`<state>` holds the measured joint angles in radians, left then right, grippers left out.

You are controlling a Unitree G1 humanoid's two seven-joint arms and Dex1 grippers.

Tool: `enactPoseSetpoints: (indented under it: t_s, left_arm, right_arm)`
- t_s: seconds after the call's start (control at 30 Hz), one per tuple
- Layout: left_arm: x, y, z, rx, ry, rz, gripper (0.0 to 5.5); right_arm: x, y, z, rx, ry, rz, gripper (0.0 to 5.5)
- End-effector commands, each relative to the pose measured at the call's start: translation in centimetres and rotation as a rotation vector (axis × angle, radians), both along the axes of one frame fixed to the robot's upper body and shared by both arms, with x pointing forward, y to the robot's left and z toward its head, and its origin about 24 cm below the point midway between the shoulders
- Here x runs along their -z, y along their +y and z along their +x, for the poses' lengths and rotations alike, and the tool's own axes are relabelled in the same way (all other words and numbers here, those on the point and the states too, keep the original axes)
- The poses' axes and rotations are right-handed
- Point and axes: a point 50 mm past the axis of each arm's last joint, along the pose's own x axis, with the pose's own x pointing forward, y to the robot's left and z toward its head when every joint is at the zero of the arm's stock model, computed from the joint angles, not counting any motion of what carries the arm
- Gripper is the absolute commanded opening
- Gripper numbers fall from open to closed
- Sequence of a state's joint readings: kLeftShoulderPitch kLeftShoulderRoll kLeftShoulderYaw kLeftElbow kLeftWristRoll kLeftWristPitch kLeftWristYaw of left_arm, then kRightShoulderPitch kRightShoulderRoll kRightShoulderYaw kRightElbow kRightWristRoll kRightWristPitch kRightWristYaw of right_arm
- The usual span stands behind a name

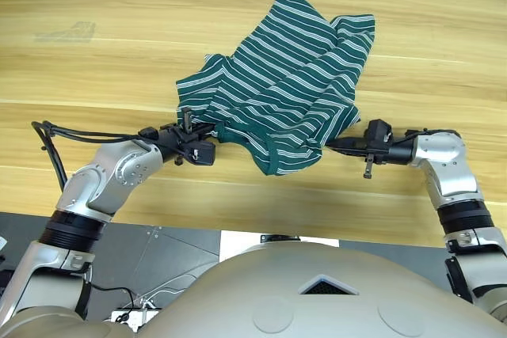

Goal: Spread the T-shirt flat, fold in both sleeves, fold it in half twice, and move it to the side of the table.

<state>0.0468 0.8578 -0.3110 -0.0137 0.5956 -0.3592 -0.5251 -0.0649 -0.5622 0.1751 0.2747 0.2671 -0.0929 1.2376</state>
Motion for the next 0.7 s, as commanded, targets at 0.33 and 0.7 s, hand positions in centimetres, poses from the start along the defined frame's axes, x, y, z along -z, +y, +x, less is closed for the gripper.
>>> enactPoseSetpoints:
  t_s: [0.33, 0.7]
  left_arm:
    - [1.5, 0.4, -1.1, -0.010, 0.068, 0.050, 0.00]
    - [1.5, 0.4, -1.1, -0.012, 0.068, 0.048, 0.00]
  right_arm:
    - [-5.9, -5.6, 2.2, 0.119, -0.075, 0.053, 0.04]
    - [-3.5, -4.8, -1.3, -0.071, 0.238, 0.016, 0.97]
